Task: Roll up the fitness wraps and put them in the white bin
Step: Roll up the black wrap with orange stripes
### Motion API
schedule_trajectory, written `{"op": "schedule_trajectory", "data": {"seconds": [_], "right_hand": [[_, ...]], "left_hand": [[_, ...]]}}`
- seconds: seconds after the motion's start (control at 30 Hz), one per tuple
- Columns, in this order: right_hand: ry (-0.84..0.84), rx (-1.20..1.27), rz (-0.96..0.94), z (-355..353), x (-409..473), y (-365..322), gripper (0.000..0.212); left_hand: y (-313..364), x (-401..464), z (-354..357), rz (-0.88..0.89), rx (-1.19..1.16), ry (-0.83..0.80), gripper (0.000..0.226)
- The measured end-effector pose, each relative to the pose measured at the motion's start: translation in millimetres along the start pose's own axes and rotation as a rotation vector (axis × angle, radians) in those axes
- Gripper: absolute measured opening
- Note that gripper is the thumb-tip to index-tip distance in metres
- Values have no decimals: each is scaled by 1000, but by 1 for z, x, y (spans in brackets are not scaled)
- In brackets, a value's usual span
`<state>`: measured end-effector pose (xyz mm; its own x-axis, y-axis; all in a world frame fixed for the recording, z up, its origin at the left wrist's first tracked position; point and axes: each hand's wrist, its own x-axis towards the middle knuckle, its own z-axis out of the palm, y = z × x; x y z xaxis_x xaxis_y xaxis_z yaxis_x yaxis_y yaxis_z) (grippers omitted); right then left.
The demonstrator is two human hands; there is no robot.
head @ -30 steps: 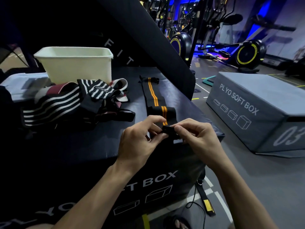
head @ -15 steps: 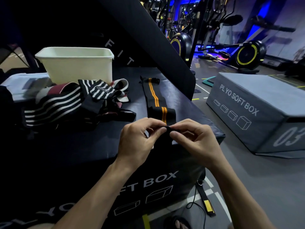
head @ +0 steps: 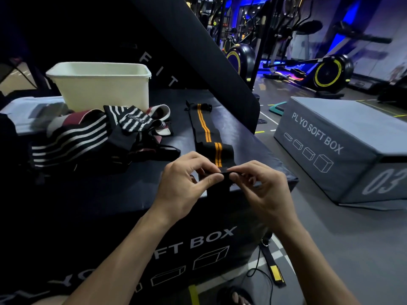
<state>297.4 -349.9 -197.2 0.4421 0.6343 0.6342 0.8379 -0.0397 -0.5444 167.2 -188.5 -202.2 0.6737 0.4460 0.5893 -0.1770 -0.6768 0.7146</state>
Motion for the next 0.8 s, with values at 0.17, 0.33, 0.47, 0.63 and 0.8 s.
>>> {"op": "schedule_trajectory", "data": {"seconds": [0.17, 0.33, 0.47, 0.63, 0.8], "right_hand": [[-10, -14, -5, -1, -1, 0, 8], [-8, 15, -6, 1, -4, 0, 10], [11, 56, -9, 3, -8, 1, 13], [23, 49, -11, 2, -14, 0, 17], [30, 18, -5, 1, -16, 3, 15]], "left_hand": [[4, 0, -3, -36, -45, -91, 8], [3, 4, -4, -14, -46, -103, 18], [5, 9, -6, -13, -44, -114, 21], [7, 13, -6, -12, -60, -157, 16], [7, 10, -7, -34, -61, -194, 15]]}}
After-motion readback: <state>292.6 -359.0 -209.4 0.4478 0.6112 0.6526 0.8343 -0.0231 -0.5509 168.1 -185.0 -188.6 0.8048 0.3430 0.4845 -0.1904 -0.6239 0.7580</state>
